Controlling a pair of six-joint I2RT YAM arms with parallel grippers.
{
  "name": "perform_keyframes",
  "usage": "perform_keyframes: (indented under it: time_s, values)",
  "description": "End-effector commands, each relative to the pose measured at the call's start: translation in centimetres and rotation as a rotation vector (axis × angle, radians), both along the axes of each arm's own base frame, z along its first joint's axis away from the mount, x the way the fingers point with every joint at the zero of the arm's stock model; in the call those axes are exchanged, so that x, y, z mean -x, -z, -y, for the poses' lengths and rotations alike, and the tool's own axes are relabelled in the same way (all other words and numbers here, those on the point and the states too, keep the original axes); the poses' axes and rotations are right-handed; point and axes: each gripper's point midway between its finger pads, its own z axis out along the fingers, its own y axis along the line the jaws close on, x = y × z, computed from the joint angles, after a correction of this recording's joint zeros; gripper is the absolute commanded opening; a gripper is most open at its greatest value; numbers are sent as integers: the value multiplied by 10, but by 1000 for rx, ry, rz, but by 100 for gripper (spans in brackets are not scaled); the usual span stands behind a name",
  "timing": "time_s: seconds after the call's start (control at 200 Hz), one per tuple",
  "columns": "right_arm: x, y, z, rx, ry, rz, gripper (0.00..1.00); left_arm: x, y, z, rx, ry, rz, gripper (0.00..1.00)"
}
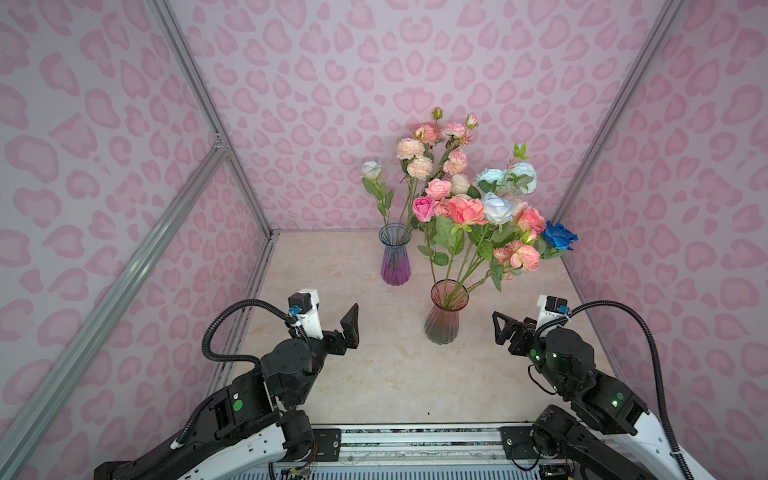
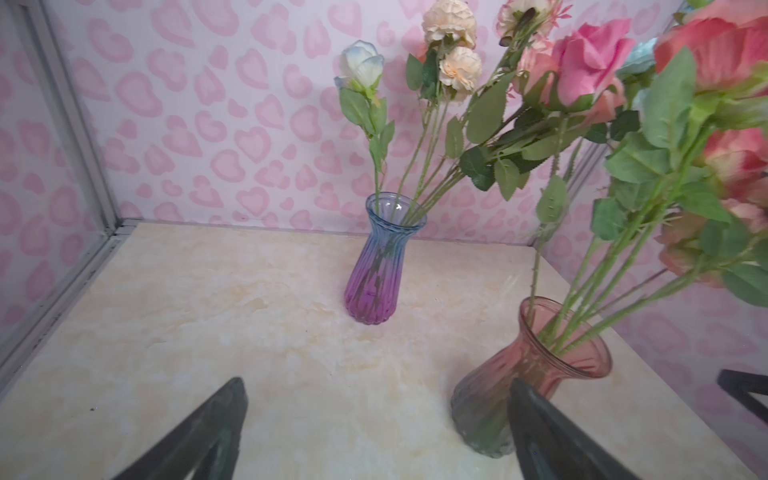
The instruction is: Arrange the flowers into the vase
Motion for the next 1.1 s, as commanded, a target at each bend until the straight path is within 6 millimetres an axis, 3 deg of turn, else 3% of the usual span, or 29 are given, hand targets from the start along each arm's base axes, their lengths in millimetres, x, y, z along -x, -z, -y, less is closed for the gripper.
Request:
perform_keyframes:
  time_s: [0.0,0.135,0.285,0.44,0.605,0.795,0.96,1.1]
  values:
    - [-5,-9,21,165,58,121,98,-3,7,-20,-7,-105,23,98]
    - [-4,-36,19,230,22,333,98,-1,23,-12,-148,-40,12,98]
    - [-7,-55,15,311,6,418,98,-4,9,4,-268,31,71,98]
    - [-12,-56,7,359,-23,442,98,-11,1,16,-392,42,125,98]
    - [-11,-49,-5,403,-89,500,98,-15,16,23,-405,61,199,98]
    - [-12,-40,1,420,-63,509,98,-46,47,-3,-236,-7,187,98]
    - [-16,-34,4,419,-61,491,98,-74,82,-28,-249,-108,147,98]
    - [-14,-32,10,406,-41,494,98,-87,106,-64,-230,-231,144,98]
